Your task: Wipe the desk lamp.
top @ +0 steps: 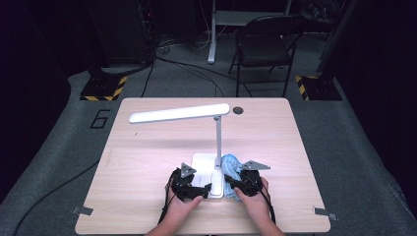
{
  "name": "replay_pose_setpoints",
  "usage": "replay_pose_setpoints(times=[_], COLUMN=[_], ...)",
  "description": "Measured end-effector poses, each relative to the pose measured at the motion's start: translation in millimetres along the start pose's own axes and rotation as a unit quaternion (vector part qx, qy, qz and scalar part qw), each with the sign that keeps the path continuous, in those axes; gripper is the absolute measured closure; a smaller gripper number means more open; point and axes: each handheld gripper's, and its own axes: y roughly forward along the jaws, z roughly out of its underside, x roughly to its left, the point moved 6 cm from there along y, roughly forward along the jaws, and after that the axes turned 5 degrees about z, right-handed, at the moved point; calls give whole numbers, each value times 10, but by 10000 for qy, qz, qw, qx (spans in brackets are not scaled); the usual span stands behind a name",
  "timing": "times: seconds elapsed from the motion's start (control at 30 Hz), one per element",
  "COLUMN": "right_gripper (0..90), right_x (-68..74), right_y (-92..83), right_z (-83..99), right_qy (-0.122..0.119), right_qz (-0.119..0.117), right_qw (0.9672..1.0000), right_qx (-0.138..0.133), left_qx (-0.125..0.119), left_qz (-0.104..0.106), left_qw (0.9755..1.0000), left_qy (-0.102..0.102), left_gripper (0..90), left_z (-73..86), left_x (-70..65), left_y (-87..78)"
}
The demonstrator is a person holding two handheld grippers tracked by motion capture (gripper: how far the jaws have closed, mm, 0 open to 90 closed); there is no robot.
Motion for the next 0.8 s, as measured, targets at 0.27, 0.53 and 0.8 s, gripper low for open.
replay_pose_setpoints(times=[0.27,0.53,0.8], right_gripper=[488,612,664], right_x=[-5,-44,0], right_y=[-37,-1,-3], right_z=[36,63,27], right_qy=[-423,-395,-156], right_qz=[525,464,54], right_qw=[9977,9981,9999], right_qx=[-65,32,-8], left_qx=[-13,-9,4], left_qz=[14,5,27], left_qw=[10000,10000,10000], left_qy=[-9,1,35], left_gripper=[16,15,14], left_z=[-1,-1,-2], left_x=[-1,2,6], left_y=[3,2,2])
